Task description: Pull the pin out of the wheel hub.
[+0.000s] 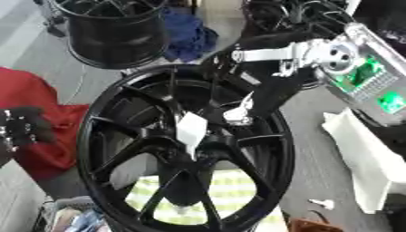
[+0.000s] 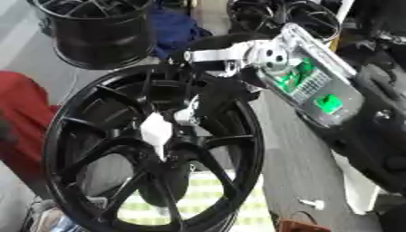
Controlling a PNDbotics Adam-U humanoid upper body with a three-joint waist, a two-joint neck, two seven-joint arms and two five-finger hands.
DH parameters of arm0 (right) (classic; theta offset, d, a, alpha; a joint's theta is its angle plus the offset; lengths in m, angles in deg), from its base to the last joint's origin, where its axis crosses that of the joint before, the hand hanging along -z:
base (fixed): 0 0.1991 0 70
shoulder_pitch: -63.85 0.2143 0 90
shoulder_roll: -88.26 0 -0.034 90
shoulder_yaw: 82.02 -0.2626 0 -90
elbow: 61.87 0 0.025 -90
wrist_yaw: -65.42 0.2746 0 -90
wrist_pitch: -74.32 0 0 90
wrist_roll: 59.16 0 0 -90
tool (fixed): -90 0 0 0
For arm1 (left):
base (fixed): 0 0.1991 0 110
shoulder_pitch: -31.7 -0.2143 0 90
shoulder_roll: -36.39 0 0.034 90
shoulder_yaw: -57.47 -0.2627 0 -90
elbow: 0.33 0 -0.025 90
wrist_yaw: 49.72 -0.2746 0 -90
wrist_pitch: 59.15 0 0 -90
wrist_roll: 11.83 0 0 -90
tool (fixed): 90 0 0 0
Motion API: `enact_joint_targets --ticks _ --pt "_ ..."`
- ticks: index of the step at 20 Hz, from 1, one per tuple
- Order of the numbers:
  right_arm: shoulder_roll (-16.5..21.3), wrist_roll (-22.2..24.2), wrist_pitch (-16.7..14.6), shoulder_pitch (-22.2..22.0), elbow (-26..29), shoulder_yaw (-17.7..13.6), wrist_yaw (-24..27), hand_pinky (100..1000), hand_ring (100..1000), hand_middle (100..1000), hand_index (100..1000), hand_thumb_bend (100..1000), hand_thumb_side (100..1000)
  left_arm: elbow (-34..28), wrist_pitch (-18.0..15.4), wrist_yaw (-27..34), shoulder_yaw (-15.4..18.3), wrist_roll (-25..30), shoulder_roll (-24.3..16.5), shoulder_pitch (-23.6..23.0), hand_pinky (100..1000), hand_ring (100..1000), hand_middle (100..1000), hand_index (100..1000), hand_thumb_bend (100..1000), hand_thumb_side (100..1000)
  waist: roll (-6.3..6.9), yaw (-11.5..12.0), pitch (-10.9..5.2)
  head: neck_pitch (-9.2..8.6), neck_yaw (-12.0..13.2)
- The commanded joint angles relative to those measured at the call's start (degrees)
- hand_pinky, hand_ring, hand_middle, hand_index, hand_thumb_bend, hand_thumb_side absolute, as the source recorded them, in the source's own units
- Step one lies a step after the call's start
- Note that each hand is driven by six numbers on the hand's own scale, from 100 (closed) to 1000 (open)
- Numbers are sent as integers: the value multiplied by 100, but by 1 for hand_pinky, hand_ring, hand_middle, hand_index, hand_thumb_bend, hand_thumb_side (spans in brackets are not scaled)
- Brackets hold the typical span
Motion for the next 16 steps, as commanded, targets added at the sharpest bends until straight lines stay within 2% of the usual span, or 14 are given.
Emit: enact_joint_targets --ticks 1,16 --pt "-88 134 -15 135 -218 -38 -173 855 903 895 976 329 449 -95 -17 -17 -23 4 -108 31 710 637 626 819 100 852 40 4 -59 -70 -18" --pt "-464 316 -114 152 -526 116 -236 851 904 892 976 343 492 -58 -70 -51 -43 4 -95 28 711 637 627 819 100 854 47 9 -58 -74 -33"
